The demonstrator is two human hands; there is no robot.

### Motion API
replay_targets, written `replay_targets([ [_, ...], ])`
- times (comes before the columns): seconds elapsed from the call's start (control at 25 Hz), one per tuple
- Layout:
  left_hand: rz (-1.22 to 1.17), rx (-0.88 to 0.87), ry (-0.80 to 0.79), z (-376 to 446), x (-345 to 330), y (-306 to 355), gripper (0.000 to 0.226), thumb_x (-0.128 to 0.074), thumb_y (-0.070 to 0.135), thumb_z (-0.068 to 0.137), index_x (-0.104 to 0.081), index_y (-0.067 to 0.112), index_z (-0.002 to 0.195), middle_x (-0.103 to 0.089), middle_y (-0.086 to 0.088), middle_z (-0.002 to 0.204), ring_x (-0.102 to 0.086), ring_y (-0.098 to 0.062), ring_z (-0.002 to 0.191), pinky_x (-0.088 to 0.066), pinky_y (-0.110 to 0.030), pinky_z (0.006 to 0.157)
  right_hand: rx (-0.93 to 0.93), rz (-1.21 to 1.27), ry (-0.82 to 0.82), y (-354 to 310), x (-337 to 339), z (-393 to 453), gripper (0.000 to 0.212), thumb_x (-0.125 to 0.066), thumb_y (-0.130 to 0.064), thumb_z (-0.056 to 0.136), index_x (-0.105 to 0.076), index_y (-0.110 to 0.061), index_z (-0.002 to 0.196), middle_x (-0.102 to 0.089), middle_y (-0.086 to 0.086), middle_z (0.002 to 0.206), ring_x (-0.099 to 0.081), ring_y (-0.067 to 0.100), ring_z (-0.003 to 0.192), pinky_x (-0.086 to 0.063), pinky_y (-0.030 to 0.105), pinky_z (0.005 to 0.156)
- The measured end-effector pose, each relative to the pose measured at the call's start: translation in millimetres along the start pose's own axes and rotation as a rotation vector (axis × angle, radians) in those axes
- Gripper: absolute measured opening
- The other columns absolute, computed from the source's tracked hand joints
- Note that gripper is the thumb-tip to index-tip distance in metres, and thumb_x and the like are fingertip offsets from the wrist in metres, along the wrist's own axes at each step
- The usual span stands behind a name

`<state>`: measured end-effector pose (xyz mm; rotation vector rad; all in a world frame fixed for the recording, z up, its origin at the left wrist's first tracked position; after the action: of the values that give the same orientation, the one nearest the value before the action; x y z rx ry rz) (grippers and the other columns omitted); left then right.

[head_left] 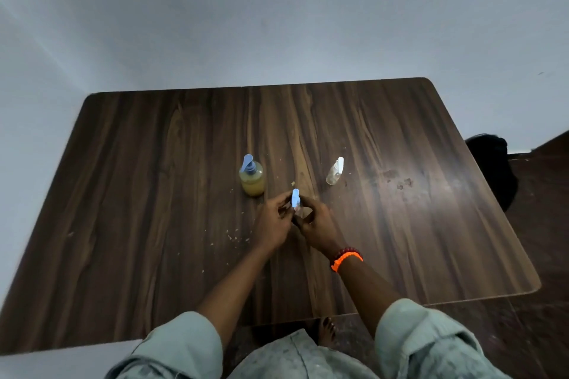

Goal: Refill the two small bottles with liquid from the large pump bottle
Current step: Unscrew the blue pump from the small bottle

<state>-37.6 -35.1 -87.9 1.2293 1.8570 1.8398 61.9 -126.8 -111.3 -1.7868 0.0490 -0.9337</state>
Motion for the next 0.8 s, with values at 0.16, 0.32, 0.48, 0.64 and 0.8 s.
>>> replay_targets([
  [0.16,-0.065,-0.021,0.043,-16.4,8.3,4.2,0.032,-0.072,0.001,0.095,-0.073,0.004,0.126,-0.074,0.004,0.113,-0.073,-0.008,0.109,-0.054,-0.007,0.086,0.027,0.020,0.047,-6.3,-4.6,-20.0,0.038,-0.073,-0.024,0.091,-0.069,-0.021,0.129,-0.076,-0.004,0.117,-0.069,0.010,0.092,-0.053,0.026,0.081],
  [0.32,-0.147,0.007,0.189,-23.9,16.8,-4.0,0.020,-0.090,0.009,0.079,-0.075,0.011,0.092,-0.080,-0.002,0.089,-0.077,-0.008,0.085,-0.063,-0.031,0.078,0.027,0.035,0.063,-7.9,-11.0,-31.3,0.032,-0.077,-0.020,0.088,-0.073,-0.017,0.119,-0.077,-0.001,0.113,-0.068,0.012,0.084,-0.053,0.028,0.075],
  [0.48,-0.242,0.031,0.058,-30.4,7.7,-5.6,0.048,-0.089,0.011,0.082,-0.071,0.013,0.127,-0.078,-0.001,0.118,-0.075,-0.012,0.106,-0.062,-0.029,0.090,0.039,0.063,0.055,-7.4,-8.1,-45.1,0.030,-0.077,-0.023,0.089,-0.073,-0.022,0.119,-0.077,-0.007,0.110,-0.066,0.001,0.075,-0.057,0.030,0.070],
  [0.64,-0.270,0.018,-0.035,-32.2,-0.1,-0.8,0.055,-0.077,0.002,0.091,-0.063,0.016,0.143,-0.076,0.004,0.124,-0.073,-0.008,0.115,-0.059,-0.022,0.097,0.026,0.067,0.017,4.4,4.4,-39.2,0.030,-0.070,-0.032,0.092,-0.073,-0.029,0.122,-0.077,-0.009,0.102,-0.069,0.002,0.076,-0.055,0.028,0.068],
  [0.8,-0.296,0.105,0.129,-23.4,0.8,1.9,0.040,-0.086,-0.002,0.081,-0.073,0.017,0.113,-0.078,0.003,0.094,-0.076,-0.007,0.088,-0.063,-0.025,0.083,0.032,0.085,-0.031,5.1,7.1,-30.3,0.023,-0.071,-0.029,0.092,-0.074,-0.030,0.115,-0.077,-0.009,0.098,-0.071,0.006,0.074,-0.057,0.028,0.065],
])
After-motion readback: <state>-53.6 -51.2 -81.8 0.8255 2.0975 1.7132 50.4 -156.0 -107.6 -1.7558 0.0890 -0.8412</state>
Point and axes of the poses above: each hand's wrist, its own z-axis towards the middle knuckle, its own x-axis out of the back of the hand, y = z × x, the point moved 5 cm from there along z, towards the middle knuckle
